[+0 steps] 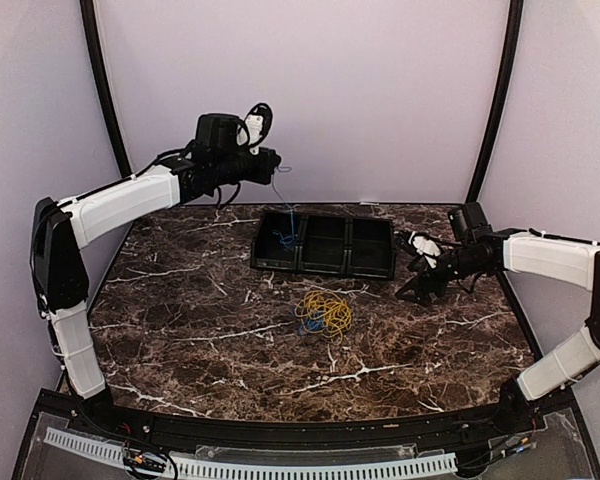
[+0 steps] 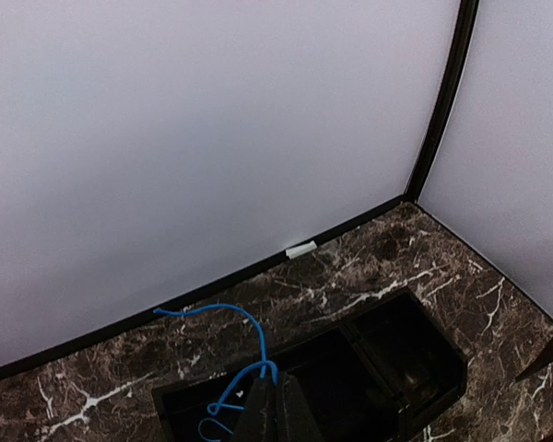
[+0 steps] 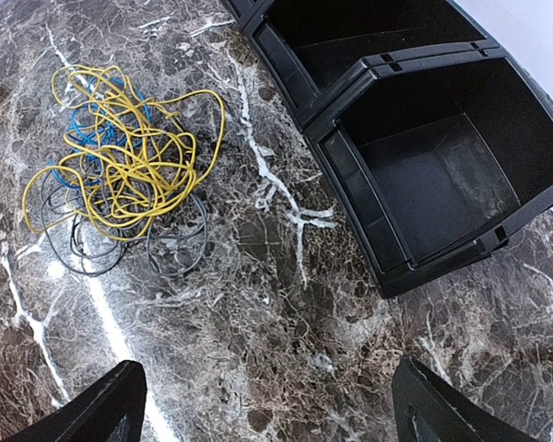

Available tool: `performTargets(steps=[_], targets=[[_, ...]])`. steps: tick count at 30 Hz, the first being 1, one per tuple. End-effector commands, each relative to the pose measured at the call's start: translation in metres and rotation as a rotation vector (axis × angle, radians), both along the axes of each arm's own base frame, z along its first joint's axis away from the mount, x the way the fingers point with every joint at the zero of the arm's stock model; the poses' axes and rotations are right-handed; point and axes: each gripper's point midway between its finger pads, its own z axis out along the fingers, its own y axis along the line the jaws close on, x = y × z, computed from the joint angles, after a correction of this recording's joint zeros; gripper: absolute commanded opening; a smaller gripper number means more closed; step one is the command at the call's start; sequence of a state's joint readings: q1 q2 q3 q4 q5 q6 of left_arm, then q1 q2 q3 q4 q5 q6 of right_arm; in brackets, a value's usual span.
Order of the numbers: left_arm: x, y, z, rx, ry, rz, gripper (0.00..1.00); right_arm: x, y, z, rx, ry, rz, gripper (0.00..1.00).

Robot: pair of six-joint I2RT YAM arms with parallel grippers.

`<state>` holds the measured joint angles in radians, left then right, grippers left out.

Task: Untangle the cables

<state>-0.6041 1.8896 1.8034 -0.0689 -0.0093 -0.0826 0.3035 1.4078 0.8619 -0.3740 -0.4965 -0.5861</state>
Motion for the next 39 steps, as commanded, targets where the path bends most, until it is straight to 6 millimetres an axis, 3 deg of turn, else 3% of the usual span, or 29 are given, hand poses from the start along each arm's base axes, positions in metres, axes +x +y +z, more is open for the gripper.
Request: performTargets(steps=[1,4,11,22,27,35,39], targets=[[-0.009,0.01,-0.032,-0.015,0.048,0.022,0.0,0.005,0.001,0.001,-0.001,0.0,0.008,0.94],[-0.012,0.013,-0.061,0.015,0.096,0.032,0.0,0.004,0.003,-0.002,0.0,0.018,0.015,0.94],[-0.011,0.017,-0.105,0.081,0.198,0.057,0.0,0.003,0.004,-0.003,-0.006,0.018,0.022,0.94],[0.031,0.013,-0.115,0.096,0.221,0.063,0.0,0.003,0.002,-0.003,-0.014,0.015,0.017,0.94],[0.023,0.002,-0.142,0.073,0.3,-0.003,0.0,0.003,0.001,-0.003,-0.021,0.01,0.013,0.94],[0.002,0.007,-0.176,0.048,0.427,-0.002,0.0,0.002,0.001,-0.006,-0.023,0.02,0.019,0.94],[0.009,0.008,-0.186,0.06,0.425,0.021,0.0,0.002,0.002,-0.007,-0.024,0.026,0.021,0.94]])
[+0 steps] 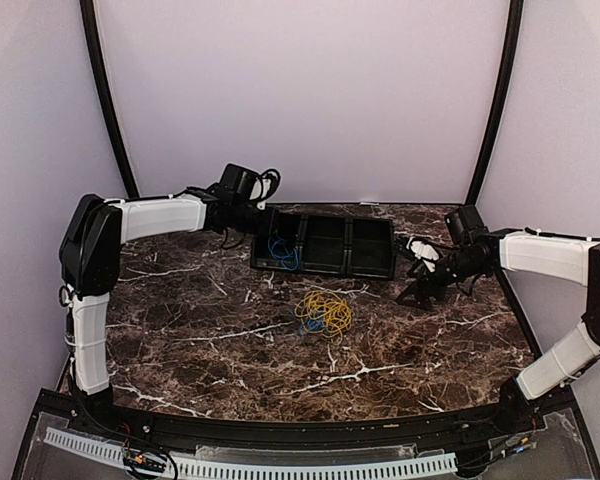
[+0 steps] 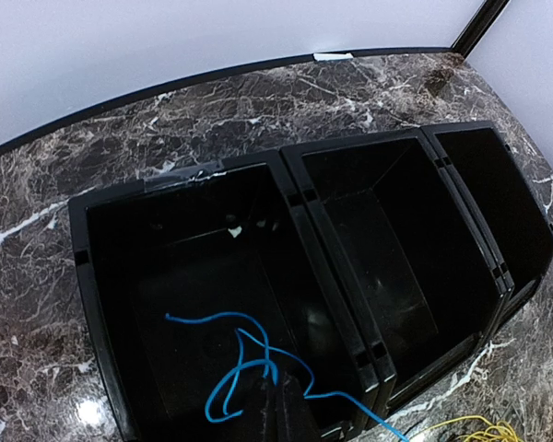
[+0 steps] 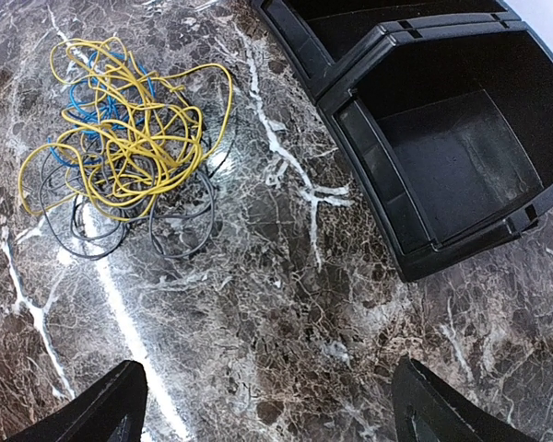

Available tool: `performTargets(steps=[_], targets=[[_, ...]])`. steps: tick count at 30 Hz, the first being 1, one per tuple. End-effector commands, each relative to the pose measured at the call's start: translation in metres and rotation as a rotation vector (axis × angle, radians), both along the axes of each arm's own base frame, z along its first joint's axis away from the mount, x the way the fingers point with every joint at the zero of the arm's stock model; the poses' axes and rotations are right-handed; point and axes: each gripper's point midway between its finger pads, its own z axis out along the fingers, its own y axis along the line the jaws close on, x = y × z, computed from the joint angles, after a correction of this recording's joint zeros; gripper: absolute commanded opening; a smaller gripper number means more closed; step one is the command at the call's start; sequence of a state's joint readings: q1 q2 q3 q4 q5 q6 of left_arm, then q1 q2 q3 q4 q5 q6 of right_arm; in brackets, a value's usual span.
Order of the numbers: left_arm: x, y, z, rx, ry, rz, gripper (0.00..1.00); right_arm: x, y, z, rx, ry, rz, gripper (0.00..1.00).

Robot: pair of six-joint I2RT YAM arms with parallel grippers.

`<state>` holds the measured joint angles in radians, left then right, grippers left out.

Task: Untangle the cables

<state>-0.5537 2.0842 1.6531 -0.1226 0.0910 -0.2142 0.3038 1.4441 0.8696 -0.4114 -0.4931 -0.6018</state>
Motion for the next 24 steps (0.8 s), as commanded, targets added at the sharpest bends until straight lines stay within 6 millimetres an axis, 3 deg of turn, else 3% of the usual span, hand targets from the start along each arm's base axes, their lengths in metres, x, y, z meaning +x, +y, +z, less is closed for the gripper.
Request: performTargets(steps=[1,6,9,11,12,16,20,24], targets=[[0.002,0.0,0.005,-0.009,0.006,0.015,0.0,0.007,0.004,0.006,0.004,-0.023,0.011,0.94],[0.033,0.002,-0.003,0.021,0.006,0.046,0.0,0.006,0.003,0.007,0.001,-0.027,0.008,0.94],[0.042,0.001,0.002,0.021,-0.008,0.044,0.0,0.006,0.002,0.008,-0.001,-0.032,0.005,0.94],[0.042,0.001,0.007,0.022,-0.008,0.042,0.08,0.006,0.002,0.007,-0.003,-0.031,0.006,0.94],[0.041,0.002,0.008,0.027,-0.007,0.04,0.18,0.006,0.002,0.007,-0.005,-0.03,0.006,0.94],[0.031,0.007,0.02,0.033,0.003,0.043,0.44,0.006,0.002,0.005,-0.005,-0.021,0.008,0.94],[0.009,0.011,0.046,0.021,-0.055,0.043,0.53,0.006,0.003,0.003,-0.005,-0.015,0.013,0.94],[-0.03,0.002,0.061,0.0,-0.09,-0.004,0.57,0.005,0.004,0.002,-0.009,-0.011,0.017,0.94]])
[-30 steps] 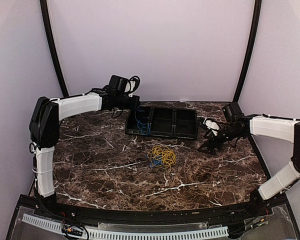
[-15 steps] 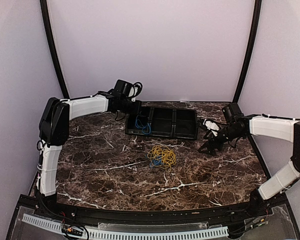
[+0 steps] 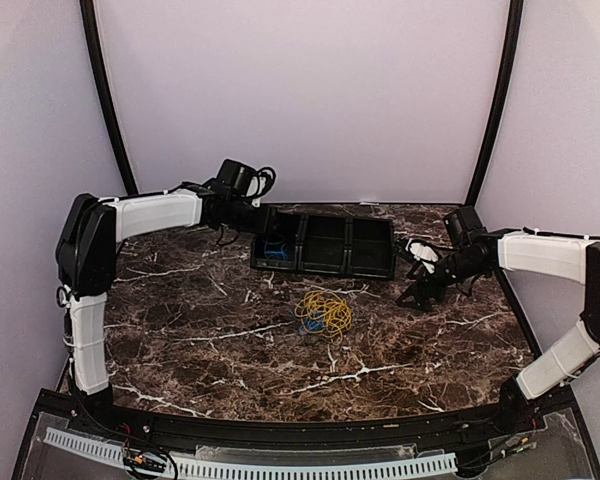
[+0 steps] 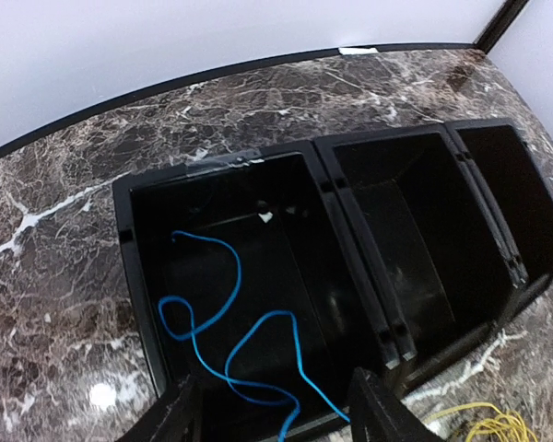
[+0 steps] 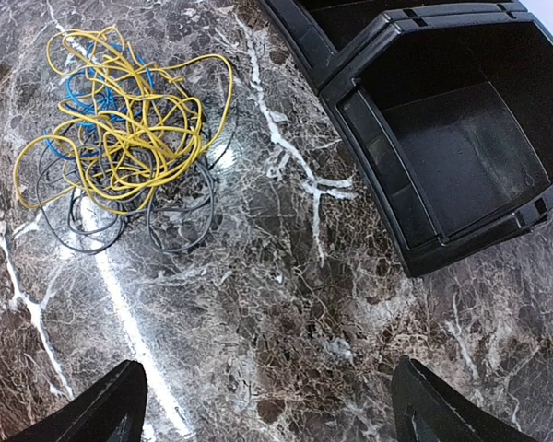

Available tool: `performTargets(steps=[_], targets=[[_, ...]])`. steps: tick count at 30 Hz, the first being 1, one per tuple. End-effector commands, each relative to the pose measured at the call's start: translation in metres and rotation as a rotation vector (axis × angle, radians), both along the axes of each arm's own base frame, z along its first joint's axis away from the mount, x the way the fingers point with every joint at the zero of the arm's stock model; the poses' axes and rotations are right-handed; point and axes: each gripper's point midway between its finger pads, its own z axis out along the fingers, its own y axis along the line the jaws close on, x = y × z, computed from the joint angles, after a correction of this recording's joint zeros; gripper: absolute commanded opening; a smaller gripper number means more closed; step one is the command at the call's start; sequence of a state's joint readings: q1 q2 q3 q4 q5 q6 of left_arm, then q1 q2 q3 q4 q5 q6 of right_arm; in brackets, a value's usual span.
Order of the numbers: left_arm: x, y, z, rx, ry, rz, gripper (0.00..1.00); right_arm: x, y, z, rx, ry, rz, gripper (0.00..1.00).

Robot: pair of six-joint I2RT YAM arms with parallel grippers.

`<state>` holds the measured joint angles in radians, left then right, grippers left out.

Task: Untangle the cables

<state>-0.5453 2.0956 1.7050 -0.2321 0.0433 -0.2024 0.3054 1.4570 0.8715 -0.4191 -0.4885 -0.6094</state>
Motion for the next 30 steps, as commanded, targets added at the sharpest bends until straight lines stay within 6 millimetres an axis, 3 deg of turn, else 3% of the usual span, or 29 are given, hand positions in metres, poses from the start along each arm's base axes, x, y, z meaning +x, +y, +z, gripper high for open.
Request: performTargets(steps=[1,11,16,20,25,30], targets=[[-0.044,-0.015,0.064,-0.071,-0.117,-0.056,0.58,0.006,0.004,0.007,0.002,-0.024,0.013,0.94],[-0.108,-0.039,0.035,-0.093,-0.026,-0.094,0.57,0.004,0.006,0.006,0.001,-0.024,0.023,0.94],[-0.112,-0.02,0.0,-0.066,0.056,0.036,0.54,0.003,0.008,0.005,0.0,-0.018,0.031,0.94],[-0.107,-0.02,-0.009,-0.087,0.076,0.077,0.58,0.002,0.009,0.003,-0.008,-0.013,0.034,0.94],[-0.082,-0.018,-0.018,-0.146,0.12,0.151,0.61,0.002,0.008,0.002,-0.014,-0.018,0.032,0.94],[-0.059,-0.016,-0.026,-0.272,0.181,0.171,0.5,0.003,0.007,0.002,-0.021,-0.022,0.028,0.94]])
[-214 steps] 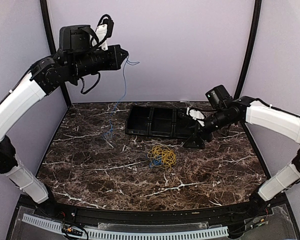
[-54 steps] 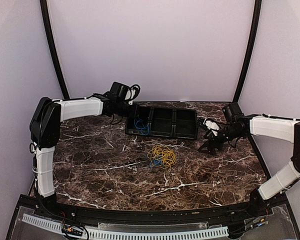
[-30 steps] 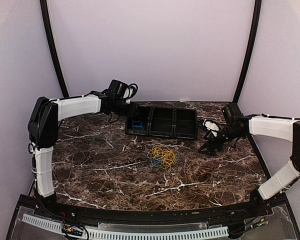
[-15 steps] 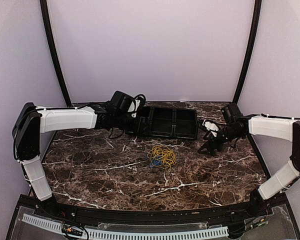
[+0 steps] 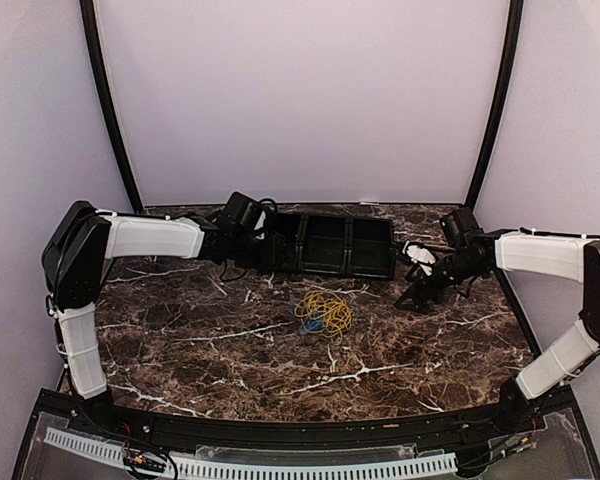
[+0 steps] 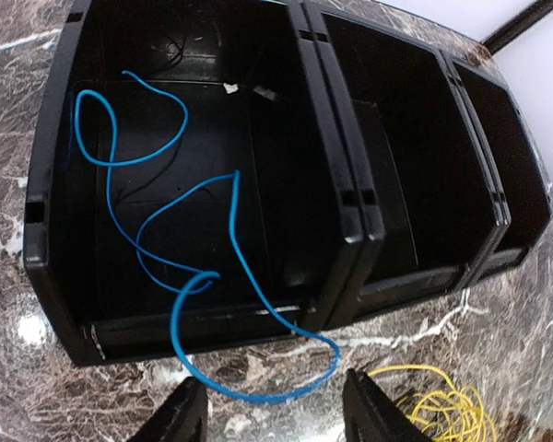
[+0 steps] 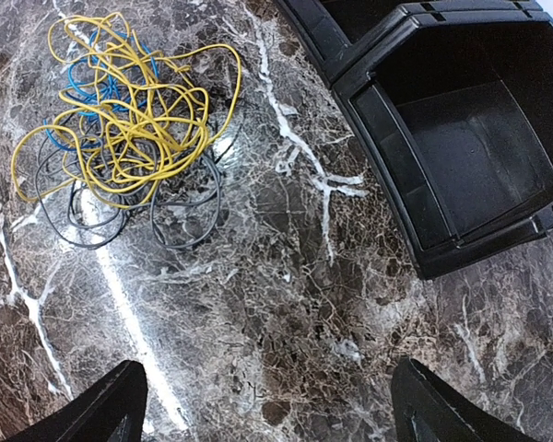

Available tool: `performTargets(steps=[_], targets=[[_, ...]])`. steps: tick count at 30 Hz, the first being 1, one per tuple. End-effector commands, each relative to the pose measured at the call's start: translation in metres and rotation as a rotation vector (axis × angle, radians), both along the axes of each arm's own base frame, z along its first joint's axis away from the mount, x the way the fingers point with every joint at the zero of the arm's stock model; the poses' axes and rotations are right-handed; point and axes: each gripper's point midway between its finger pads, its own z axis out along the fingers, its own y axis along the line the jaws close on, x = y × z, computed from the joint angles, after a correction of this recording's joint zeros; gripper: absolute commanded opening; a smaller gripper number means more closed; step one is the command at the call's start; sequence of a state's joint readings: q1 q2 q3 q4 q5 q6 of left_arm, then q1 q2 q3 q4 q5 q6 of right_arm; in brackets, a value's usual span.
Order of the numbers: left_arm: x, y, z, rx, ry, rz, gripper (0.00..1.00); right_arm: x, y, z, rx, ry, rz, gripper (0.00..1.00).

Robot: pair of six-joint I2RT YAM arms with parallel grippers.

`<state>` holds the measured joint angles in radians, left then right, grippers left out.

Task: Untangle the cables

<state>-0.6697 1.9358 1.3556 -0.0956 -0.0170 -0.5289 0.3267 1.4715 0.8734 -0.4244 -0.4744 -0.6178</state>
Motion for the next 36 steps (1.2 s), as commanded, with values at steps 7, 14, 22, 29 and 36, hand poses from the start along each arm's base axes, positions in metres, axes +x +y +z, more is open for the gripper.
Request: performTargets(steps=[7,14,22,29,36], targets=[[0.051,-0.007,0.027,-0.19,-0.059,0.04,0.25,0.006,0.002,0.005,-0.006,-0.025,0.008,0.94],[0.075,-0.014,0.026,-0.204,-0.083,0.025,0.05,0.007,0.002,0.003,-0.014,-0.023,0.007,0.94],[0.088,-0.009,0.039,-0.145,-0.128,0.014,0.0,0.007,0.0,0.001,-0.022,-0.023,0.001,0.94],[0.063,0.01,0.071,-0.023,-0.172,-0.067,0.4,0.006,0.0,-0.002,-0.025,-0.009,0.007,0.94],[0.029,0.021,0.057,0.262,-0.25,-0.262,0.54,0.003,0.004,-0.004,-0.033,0.003,0.023,0.94]])
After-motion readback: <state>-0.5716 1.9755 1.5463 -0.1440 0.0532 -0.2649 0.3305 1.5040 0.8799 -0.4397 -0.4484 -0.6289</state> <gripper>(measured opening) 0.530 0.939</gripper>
